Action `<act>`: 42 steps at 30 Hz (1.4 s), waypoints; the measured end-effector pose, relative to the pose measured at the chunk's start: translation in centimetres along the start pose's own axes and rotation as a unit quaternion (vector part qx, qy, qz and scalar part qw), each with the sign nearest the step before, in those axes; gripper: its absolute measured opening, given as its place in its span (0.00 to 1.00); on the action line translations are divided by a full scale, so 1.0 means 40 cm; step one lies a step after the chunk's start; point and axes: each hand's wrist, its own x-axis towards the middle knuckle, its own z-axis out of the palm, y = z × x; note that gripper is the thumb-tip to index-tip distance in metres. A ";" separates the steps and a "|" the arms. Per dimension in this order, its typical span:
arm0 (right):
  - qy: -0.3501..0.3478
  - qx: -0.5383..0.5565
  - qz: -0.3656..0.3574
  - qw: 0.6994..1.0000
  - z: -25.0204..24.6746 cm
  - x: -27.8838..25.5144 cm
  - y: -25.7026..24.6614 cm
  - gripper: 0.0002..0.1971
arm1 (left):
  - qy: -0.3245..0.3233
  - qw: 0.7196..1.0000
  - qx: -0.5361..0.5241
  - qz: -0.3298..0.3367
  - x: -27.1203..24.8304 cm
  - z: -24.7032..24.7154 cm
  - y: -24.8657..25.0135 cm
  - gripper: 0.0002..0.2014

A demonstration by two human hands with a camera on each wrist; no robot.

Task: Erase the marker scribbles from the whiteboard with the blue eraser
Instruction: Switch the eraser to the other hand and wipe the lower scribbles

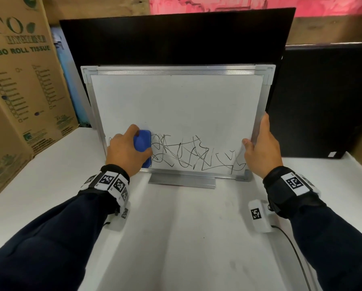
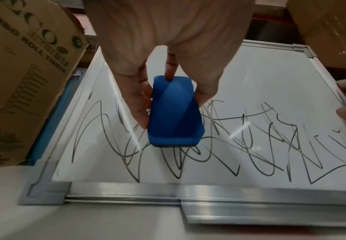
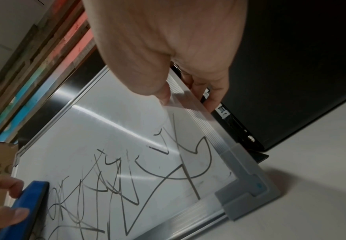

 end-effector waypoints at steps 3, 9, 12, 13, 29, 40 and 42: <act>0.004 -0.001 -0.005 1.000 0.002 0.000 0.000 0.45 | 0.007 1.000 -0.009 -0.004 -0.005 0.008 0.014 0.25; 0.002 -0.002 -0.003 1.000 0.002 0.003 0.005 0.46 | -0.015 1.000 -0.009 0.009 -0.014 0.022 0.020 0.23; 0.001 0.002 -0.001 1.000 0.003 0.002 0.004 0.46 | 0.022 1.000 -0.021 0.005 -0.016 0.022 0.033 0.24; 0.000 0.001 0.001 1.000 0.002 0.002 0.004 0.46 | 0.001 1.000 -0.016 0.005 -0.017 0.027 0.036 0.24; 0.002 -0.001 0.000 1.000 0.003 0.003 0.004 0.46 | -0.007 0.999 -0.032 0.020 -0.035 0.050 0.058 0.28; 0.004 0.001 -0.003 1.000 0.004 0.003 0.006 0.45 | -0.004 0.999 -0.035 -0.001 -0.036 0.061 0.080 0.30; 0.004 0.000 -0.002 1.000 0.004 0.004 0.004 0.45 | -0.014 0.999 -0.029 0.001 -0.044 0.064 0.082 0.30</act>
